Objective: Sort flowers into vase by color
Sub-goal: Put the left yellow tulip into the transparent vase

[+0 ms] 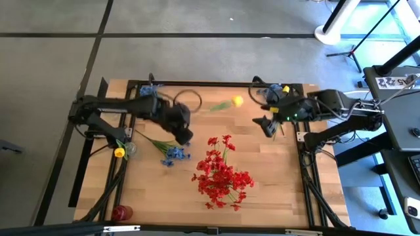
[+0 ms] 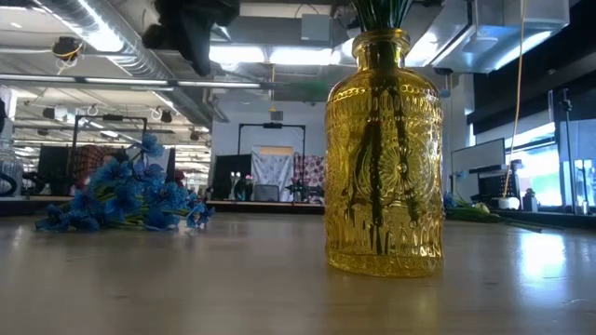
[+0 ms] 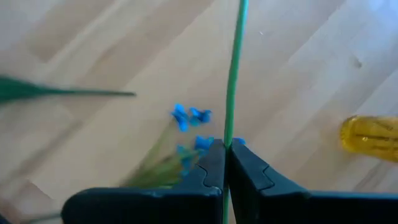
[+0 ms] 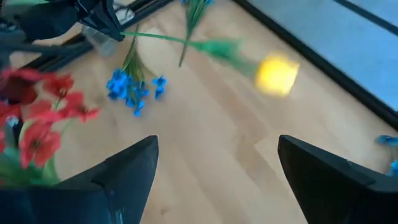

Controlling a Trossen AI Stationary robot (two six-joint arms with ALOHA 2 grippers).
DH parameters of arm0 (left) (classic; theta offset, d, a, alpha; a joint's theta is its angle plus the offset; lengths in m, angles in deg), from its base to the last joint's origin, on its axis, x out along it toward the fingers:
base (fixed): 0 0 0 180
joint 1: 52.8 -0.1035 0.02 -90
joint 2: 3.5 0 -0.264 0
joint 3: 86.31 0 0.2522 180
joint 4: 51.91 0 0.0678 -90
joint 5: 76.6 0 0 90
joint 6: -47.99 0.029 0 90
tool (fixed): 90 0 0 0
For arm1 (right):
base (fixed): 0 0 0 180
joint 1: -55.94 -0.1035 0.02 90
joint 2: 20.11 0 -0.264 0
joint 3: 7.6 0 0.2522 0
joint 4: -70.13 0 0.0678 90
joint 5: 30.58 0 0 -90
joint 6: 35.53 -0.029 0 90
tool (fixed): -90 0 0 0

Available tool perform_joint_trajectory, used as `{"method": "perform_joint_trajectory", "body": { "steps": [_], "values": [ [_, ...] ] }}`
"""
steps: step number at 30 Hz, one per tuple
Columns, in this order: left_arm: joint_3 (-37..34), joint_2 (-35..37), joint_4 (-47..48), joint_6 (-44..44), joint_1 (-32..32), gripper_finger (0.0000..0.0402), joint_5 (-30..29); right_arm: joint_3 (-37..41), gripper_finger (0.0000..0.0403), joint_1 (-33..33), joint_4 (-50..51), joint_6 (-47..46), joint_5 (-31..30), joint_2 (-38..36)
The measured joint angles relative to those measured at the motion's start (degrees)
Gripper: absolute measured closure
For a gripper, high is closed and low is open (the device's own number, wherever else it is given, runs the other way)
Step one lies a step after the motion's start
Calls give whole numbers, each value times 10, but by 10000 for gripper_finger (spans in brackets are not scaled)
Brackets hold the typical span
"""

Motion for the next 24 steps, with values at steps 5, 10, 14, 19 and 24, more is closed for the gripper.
{"method": "perform_joint_trajectory", "body": {
  "steps": [5, 10, 14, 19, 24],
  "values": [
    [-45, -47, -76, -137, 66, 399, -36, 16, 72, -58, -19, -42, 3, 0],
    [-104, -114, -177, -177, 40, 395, -32, 19, 72, -123, -40, -86, 7, 0],
    [-132, -158, -207, -161, -11, 369, -28, 19, 72, -154, -42, -116, 1, 0],
    [-147, -183, -206, -105, -72, 327, 20, 19, 72, -161, -43, -132, -7, 0],
    [-148, -173, -219, -37, -120, 291, 33, 19, 72, -161, -43, -132, -9, 0]
  ]
}}
